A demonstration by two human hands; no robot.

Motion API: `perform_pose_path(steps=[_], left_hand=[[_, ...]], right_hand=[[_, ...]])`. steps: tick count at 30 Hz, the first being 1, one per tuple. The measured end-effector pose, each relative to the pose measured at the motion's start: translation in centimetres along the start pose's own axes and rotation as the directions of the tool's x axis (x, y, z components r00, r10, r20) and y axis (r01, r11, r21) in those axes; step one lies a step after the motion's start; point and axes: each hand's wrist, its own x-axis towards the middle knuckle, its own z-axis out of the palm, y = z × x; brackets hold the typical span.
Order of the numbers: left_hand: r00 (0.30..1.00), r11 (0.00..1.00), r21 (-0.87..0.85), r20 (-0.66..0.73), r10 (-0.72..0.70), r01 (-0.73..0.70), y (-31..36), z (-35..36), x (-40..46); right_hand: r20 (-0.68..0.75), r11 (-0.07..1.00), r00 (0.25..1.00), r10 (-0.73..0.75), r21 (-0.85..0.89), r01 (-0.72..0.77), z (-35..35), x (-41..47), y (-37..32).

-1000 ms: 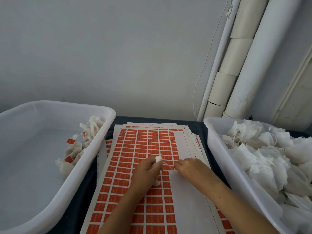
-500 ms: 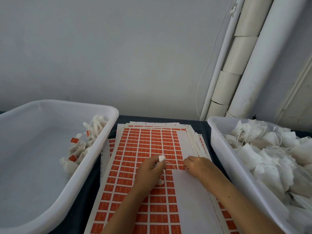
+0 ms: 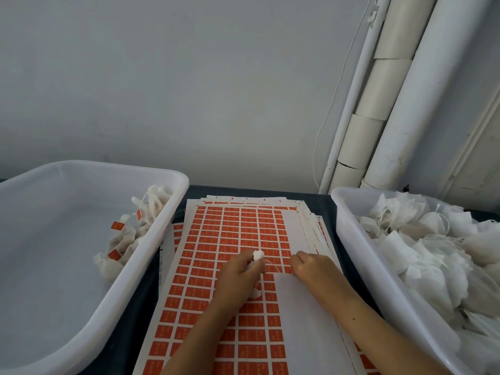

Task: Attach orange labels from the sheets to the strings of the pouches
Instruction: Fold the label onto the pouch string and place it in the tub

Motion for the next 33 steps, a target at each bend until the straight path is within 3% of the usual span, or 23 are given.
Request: perform_pose_path(steps=[33], left_hand=[[1.000,1.000,0.025,0.007,0.013,-0.013,-0.58,0.05,0.36]], right_hand=[[0.011,0.999,1.000,0.010,0.042,-0.010,-0.11,0.33,0.24]])
